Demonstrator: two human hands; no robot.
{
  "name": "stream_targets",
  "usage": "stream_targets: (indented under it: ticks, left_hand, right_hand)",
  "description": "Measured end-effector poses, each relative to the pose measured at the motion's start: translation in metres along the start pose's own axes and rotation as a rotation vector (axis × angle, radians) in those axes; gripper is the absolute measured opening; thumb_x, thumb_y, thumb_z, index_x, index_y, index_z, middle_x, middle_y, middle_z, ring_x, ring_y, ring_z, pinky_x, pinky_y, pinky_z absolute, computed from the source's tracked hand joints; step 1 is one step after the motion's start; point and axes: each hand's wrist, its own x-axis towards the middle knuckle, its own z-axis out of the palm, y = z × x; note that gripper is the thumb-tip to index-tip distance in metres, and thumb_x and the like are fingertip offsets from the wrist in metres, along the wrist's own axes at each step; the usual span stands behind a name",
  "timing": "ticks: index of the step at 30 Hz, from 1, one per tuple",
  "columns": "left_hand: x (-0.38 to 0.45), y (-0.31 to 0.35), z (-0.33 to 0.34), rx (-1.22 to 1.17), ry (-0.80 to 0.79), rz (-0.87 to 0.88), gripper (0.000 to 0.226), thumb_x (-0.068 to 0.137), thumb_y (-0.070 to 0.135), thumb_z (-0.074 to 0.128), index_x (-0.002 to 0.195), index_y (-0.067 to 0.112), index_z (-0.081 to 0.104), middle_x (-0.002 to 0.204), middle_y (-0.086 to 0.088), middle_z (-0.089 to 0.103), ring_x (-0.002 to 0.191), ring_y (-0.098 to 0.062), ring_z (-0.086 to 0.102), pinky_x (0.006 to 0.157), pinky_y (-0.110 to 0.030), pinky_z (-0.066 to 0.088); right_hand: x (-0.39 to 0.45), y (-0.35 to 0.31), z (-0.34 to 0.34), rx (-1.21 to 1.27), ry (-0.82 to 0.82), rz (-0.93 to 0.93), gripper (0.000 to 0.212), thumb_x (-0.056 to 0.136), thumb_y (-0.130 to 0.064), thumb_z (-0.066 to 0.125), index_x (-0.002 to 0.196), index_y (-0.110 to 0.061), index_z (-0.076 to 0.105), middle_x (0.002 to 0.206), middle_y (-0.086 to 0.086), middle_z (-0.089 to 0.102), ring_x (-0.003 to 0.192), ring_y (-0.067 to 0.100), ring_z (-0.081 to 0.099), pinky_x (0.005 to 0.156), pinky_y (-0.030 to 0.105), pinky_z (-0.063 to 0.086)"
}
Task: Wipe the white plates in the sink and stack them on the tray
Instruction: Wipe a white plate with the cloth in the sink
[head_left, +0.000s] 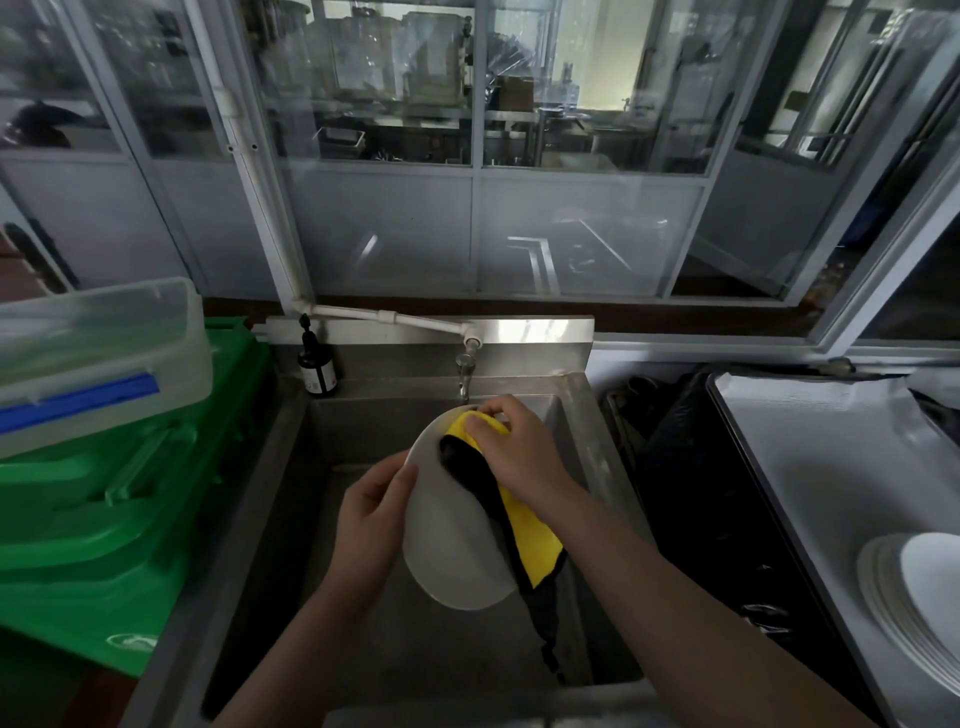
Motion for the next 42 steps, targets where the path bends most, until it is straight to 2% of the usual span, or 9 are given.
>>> stream_targets:
  ticks: [3,7,17,21,25,29,32,37,42]
  left_hand:
    - [-0.001,0.002,0.0,-0.007,0.011,0.019,0.023,0.1,0.014,0.054,0.11,0.019,0.074,0.1,0.001,0.077,0.094,-0.013,0.072,0.074,-0.024,0.058]
    - [-0.001,0.0,0.0,-0.022,0.054,0.002,0.023,0.1,0.013,0.055,0.11,0.02,0.074,0.1,0.003,0.077,0.093,-0.01,0.072,0.072,-0.022,0.057]
    - [0.002,0.001,-0.005,-0.042,0.142,0.003,0.023,0.102,0.016,0.053,0.108,0.024,0.074,0.097,0.003,0.077,0.089,-0.009,0.071,0.068,-0.021,0.057]
    - [0.005,0.002,-0.008,-0.07,0.168,0.001,0.024,0.103,0.019,0.052,0.11,0.024,0.074,0.101,0.001,0.077,0.098,-0.021,0.071,0.079,-0.041,0.057]
    - [0.005,0.006,-0.01,-0.055,0.197,-0.002,0.031,0.103,0.02,0.051,0.098,0.036,0.076,0.096,0.006,0.077,0.089,-0.012,0.071,0.08,-0.046,0.057]
    - [0.006,0.0,-0.011,-0.039,0.207,-0.013,0.03,0.104,0.023,0.05,0.102,0.036,0.077,0.101,0.002,0.076,0.098,-0.025,0.071,0.087,-0.06,0.056]
    - [0.005,0.001,-0.009,0.007,0.199,0.006,0.03,0.103,0.023,0.051,0.101,0.039,0.075,0.1,0.006,0.076,0.094,-0.017,0.071,0.083,-0.055,0.059]
    - [0.003,0.003,-0.007,0.022,0.168,0.02,0.031,0.103,0.022,0.051,0.098,0.041,0.076,0.096,0.002,0.076,0.09,-0.019,0.072,0.079,-0.051,0.059]
    - [0.002,0.001,-0.008,0.023,0.151,0.024,0.026,0.103,0.021,0.052,0.104,0.035,0.074,0.096,0.005,0.076,0.091,-0.016,0.071,0.072,-0.035,0.057]
  right_hand:
    - [0.002,0.004,0.001,-0.008,-0.014,-0.023,0.014,0.095,-0.038,0.057,0.106,-0.03,0.056,0.107,-0.01,0.059,0.099,0.004,0.053,0.082,0.024,0.046]
    - [0.003,0.013,0.001,-0.094,-0.123,0.0,0.013,0.09,-0.042,0.06,0.098,-0.033,0.058,0.112,-0.007,0.061,0.107,0.012,0.055,0.092,0.037,0.048]
    - [-0.013,0.04,-0.002,-0.212,-0.243,0.071,0.014,0.084,-0.046,0.061,0.089,-0.033,0.059,0.09,-0.01,0.064,0.084,0.011,0.062,0.079,0.035,0.053]
    - [-0.021,0.052,-0.005,-0.244,-0.276,0.067,0.008,0.088,-0.038,0.062,0.089,-0.032,0.058,0.09,-0.011,0.06,0.087,0.012,0.059,0.074,0.029,0.047]
    - [-0.03,0.06,-0.007,-0.279,-0.302,0.061,0.009,0.089,-0.036,0.061,0.088,-0.028,0.057,0.088,-0.01,0.058,0.087,0.013,0.057,0.072,0.029,0.045]
    - [-0.036,0.066,-0.006,-0.286,-0.335,0.071,0.012,0.09,-0.037,0.06,0.092,-0.025,0.058,0.093,-0.006,0.062,0.088,0.013,0.059,0.076,0.031,0.049]
    - [-0.04,0.068,-0.003,-0.29,-0.311,0.069,0.012,0.09,-0.039,0.058,0.094,-0.029,0.058,0.091,-0.007,0.061,0.084,0.012,0.059,0.071,0.03,0.049]
    - [-0.044,0.062,0.005,-0.233,-0.269,0.07,0.01,0.091,-0.038,0.057,0.095,-0.029,0.059,0.088,-0.011,0.06,0.08,0.006,0.057,0.064,0.023,0.043]
    - [-0.042,0.054,0.014,-0.19,-0.228,0.064,0.012,0.09,-0.041,0.058,0.096,-0.031,0.06,0.092,-0.01,0.064,0.086,0.007,0.06,0.077,0.032,0.053]
